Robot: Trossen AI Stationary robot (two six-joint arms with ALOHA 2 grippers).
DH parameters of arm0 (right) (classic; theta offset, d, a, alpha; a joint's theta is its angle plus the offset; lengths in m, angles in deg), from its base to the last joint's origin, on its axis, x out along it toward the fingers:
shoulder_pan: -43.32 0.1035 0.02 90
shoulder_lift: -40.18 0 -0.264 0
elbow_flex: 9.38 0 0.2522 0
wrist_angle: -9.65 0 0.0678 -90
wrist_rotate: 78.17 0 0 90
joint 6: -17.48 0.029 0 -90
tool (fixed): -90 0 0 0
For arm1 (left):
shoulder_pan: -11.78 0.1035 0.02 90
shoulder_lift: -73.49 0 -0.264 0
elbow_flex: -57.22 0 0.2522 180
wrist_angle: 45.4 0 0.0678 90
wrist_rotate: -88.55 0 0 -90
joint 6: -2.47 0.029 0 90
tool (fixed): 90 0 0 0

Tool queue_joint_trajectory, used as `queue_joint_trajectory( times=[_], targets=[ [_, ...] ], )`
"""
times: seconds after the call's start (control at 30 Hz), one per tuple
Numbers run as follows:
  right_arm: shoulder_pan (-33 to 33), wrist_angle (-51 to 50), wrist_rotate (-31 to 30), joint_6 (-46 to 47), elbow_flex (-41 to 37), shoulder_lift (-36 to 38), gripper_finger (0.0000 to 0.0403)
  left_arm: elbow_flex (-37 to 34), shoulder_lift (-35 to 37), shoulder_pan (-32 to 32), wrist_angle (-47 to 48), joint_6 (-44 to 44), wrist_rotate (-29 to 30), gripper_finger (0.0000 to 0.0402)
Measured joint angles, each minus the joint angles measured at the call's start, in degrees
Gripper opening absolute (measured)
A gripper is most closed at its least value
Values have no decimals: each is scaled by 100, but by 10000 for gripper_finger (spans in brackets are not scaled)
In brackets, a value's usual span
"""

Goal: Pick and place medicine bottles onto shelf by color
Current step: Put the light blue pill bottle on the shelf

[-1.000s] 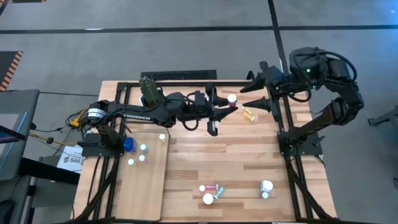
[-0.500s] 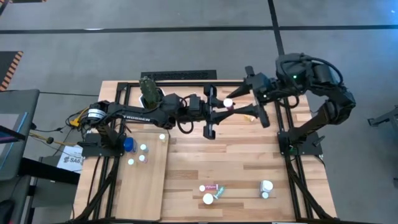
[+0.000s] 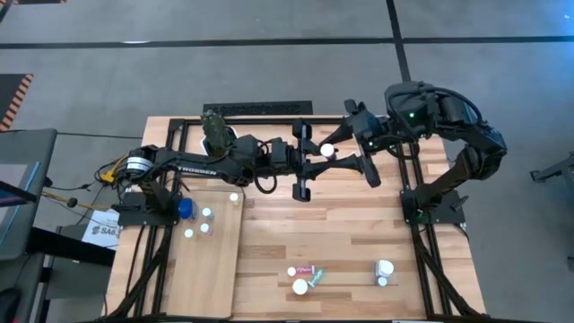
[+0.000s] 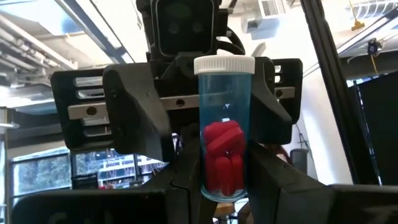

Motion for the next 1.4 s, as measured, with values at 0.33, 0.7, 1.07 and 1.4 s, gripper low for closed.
queue_joint_trajectory(
  times=[0.33, 0.7, 1.07, 1.4],
  targets=[
    [0, -5, -2, -1, 2, 11, 197, 0, 0, -5, -17, 41, 6, 71],
    [0, -50, 4, -31, 8, 17, 98, -4, -4, -5, -30, -72, 53, 81],
    [-179, -994, -4, 181, 195, 134, 103, 8, -1, 75, 895, -1099, 349, 113],
    [-589, -3046, -6, 1140, 405, 163, 103, 7, 4, 154, 2716, -799, 370, 151]
  ],
)
